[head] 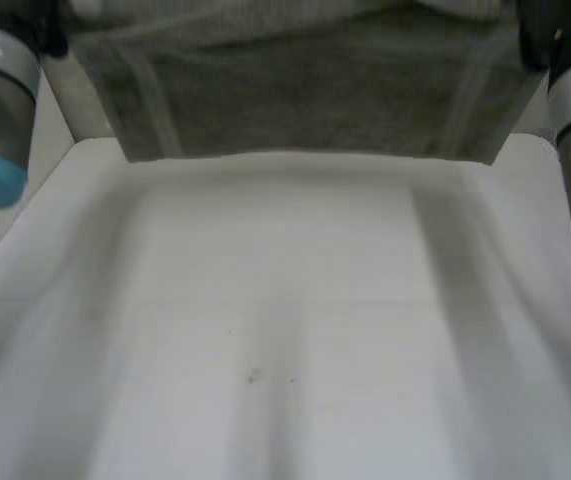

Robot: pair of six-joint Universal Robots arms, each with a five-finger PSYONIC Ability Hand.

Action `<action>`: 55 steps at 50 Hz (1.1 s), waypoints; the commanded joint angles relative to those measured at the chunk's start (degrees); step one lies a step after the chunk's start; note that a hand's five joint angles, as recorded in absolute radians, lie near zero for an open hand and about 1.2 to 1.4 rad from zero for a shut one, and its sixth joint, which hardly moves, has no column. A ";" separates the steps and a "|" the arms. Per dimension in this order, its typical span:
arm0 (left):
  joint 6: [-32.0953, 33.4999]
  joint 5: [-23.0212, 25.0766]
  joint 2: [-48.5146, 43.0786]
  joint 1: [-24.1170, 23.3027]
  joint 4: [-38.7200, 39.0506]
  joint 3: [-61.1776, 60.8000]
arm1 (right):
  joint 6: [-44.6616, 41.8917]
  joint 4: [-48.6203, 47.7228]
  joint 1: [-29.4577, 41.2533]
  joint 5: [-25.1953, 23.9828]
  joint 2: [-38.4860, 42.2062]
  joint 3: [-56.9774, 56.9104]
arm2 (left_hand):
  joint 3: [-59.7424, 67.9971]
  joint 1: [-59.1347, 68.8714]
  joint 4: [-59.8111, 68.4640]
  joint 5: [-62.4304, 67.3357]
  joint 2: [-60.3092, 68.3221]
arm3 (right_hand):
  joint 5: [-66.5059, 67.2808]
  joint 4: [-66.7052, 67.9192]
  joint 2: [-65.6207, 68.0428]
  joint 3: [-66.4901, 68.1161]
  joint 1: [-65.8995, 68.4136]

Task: Fold the towel.

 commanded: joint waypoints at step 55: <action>17.73 7.57 -9.35 3.18 -13.21 -25.95 | -6.03 31.42 -8.86 -3.27 14.30 9.83 | 10.49 13.32 10.26 11.69 10.22 | 13.13 11.78 12.54 11.83 24.44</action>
